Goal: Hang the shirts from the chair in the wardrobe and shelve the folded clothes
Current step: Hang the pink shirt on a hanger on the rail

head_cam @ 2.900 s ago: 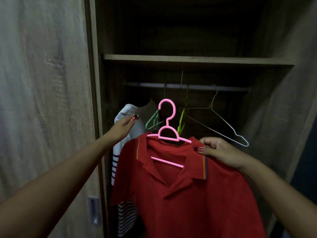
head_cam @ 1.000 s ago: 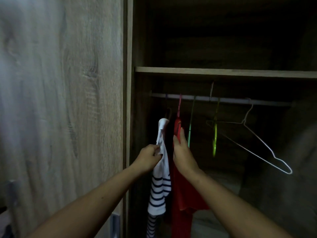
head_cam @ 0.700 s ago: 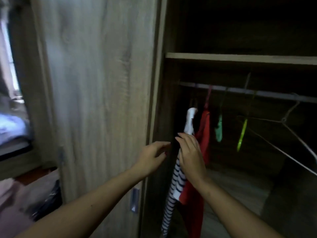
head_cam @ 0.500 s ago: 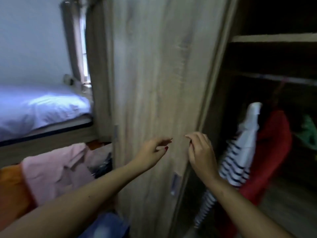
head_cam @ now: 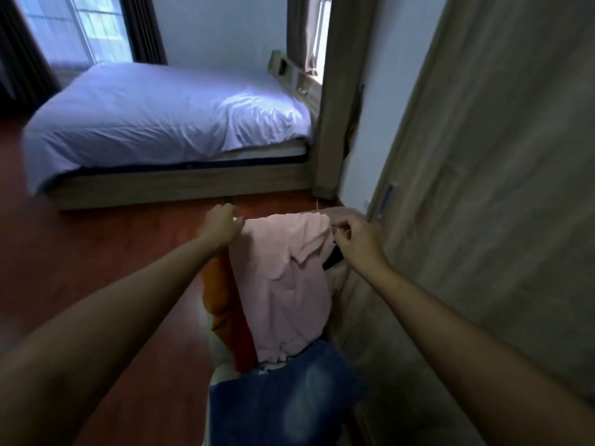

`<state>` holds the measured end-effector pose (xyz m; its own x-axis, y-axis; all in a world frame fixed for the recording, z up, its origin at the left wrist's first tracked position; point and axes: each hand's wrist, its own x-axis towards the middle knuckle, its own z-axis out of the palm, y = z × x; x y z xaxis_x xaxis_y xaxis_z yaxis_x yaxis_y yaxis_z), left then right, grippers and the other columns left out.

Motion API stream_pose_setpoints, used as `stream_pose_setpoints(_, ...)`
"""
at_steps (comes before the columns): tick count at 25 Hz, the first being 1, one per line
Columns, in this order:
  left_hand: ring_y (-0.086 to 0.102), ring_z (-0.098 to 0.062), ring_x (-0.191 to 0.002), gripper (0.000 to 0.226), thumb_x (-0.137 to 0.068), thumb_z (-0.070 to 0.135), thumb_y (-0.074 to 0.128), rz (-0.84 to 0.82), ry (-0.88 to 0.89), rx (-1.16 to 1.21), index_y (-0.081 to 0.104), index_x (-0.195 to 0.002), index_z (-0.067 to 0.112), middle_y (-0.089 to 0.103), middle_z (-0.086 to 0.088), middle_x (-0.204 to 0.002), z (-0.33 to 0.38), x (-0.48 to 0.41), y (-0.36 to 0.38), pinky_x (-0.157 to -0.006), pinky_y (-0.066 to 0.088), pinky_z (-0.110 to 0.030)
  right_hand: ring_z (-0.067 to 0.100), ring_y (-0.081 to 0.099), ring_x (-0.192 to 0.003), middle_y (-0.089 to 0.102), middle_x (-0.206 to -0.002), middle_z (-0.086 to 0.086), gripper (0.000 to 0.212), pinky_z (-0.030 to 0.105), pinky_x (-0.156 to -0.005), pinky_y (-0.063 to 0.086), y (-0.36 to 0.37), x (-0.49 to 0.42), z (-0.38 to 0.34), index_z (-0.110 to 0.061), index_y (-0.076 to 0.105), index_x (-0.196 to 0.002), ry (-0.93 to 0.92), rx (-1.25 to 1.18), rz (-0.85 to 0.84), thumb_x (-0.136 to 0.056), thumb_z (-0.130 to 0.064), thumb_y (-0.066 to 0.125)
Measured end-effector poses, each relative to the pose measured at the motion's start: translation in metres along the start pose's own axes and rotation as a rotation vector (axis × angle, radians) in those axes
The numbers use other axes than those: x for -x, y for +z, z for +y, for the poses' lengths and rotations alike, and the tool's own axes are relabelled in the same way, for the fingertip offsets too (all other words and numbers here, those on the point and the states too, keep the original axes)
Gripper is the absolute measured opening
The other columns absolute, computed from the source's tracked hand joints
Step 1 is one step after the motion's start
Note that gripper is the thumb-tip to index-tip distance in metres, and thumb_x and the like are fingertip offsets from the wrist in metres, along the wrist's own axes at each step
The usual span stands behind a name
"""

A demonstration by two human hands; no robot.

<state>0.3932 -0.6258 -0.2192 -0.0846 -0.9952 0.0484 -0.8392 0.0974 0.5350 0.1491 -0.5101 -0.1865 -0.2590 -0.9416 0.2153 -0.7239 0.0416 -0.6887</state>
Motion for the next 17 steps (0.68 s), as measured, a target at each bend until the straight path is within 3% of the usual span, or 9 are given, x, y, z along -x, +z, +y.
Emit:
stream_pose_setpoints(2,0.056,-0.041,-0.105,0.049,-0.096,0.043,0.041,-0.129,-0.177,-0.052,0.059,-0.104,-0.001,0.061,-0.025,-0.115,-0.031,-0.027,0.012,-0.088,0.045,-0.041,0.027,0.064,-0.091,0.067,-0.099,0.012,0.012,0.043,-0.083,0.055,0.047,-0.035,0.013,-0.013,0.059,-0.094,0.259,-0.102,-0.121,-0.086,-0.023,0.058)
stream_pose_setpoints(4,0.056,-0.042,-0.103,0.054,-0.094,0.055,0.034,-0.212,-0.24,-0.076,0.058,-0.089,0.006,0.061,-0.024,-0.109,-0.048,-0.046,0.026,-0.098,0.043,-0.051,0.035,0.067,-0.091,0.069,-0.099,0.017,0.029,0.05,-0.083,0.056,0.089,-0.07,0.053,-0.012,0.057,-0.092,0.432,-0.19,-0.16,-0.078,-0.036,0.064)
stream_pose_setpoints(6,0.056,-0.042,-0.102,0.055,-0.091,0.06,0.035,-0.239,-0.288,-0.084,0.057,-0.086,0.009,0.061,-0.021,-0.103,-0.051,-0.059,0.034,-0.1,0.039,-0.059,0.035,0.065,-0.098,0.067,-0.111,0.016,0.063,0.051,-0.084,0.056,0.101,-0.084,0.063,-0.008,0.054,-0.116,0.528,-0.251,-0.071,-0.069,-0.047,0.068)
stream_pose_setpoints(7,0.057,-0.042,-0.102,0.054,-0.09,0.059,0.039,-0.231,-0.31,-0.064,0.059,-0.088,0.008,0.06,-0.021,-0.101,-0.05,-0.065,0.034,-0.1,0.039,-0.059,0.033,0.064,-0.101,0.064,-0.113,0.013,0.064,0.049,-0.086,0.055,0.096,-0.082,0.051,-0.006,0.05,-0.122,0.541,-0.274,-0.021,-0.073,-0.044,0.068)
stream_pose_setpoints(11,0.058,-0.036,-0.101,0.03,-0.086,0.042,0.06,-0.12,-0.28,-0.023,0.068,-0.083,0.013,0.067,-0.016,-0.098,-0.047,-0.085,0.033,-0.1,0.039,-0.06,0.023,0.061,-0.092,0.062,-0.098,0.004,0.006,0.038,-0.082,0.054,0.079,-0.081,0.02,-0.015,0.057,-0.092,0.471,-0.256,0.032,-0.089,-0.02,0.06)
stream_pose_setpoints(14,0.057,-0.032,-0.089,0.025,-0.09,0.031,0.057,-0.02,-0.273,0.169,0.058,-0.071,0.014,0.06,-0.01,-0.085,-0.042,-0.083,0.029,-0.088,0.048,-0.047,0.018,0.061,-0.092,0.065,-0.099,0.003,0.011,0.037,-0.085,0.054,0.08,-0.085,0.014,-0.016,0.061,-0.095,0.392,-0.331,0.004,-0.091,-0.025,0.056)
stream_pose_setpoints(16,0.052,-0.025,-0.081,0.022,-0.093,0.028,0.051,0.016,-0.226,0.522,0.057,-0.081,0.011,0.055,-0.006,-0.085,-0.031,-0.072,0.027,-0.07,0.046,-0.037,0.021,0.061,-0.097,0.064,-0.101,0.004,0.012,0.04,-0.087,0.054,0.079,-0.085,0.009,-0.018,0.059,-0.097,0.444,-0.545,0.006,-0.093,-0.026,0.052)
stream_pose_setpoints(17,0.051,-0.022,-0.081,0.02,-0.094,0.028,0.049,-0.008,-0.209,0.693,0.057,-0.09,0.01,0.054,-0.005,-0.089,-0.023,-0.065,0.024,-0.069,0.045,-0.035,0.023,0.061,-0.099,0.064,-0.102,0.006,0.012,0.042,-0.088,0.054,0.076,-0.084,0.006,-0.018,0.059,-0.096,0.499,-0.667,0.031,-0.092,-0.025,0.051)
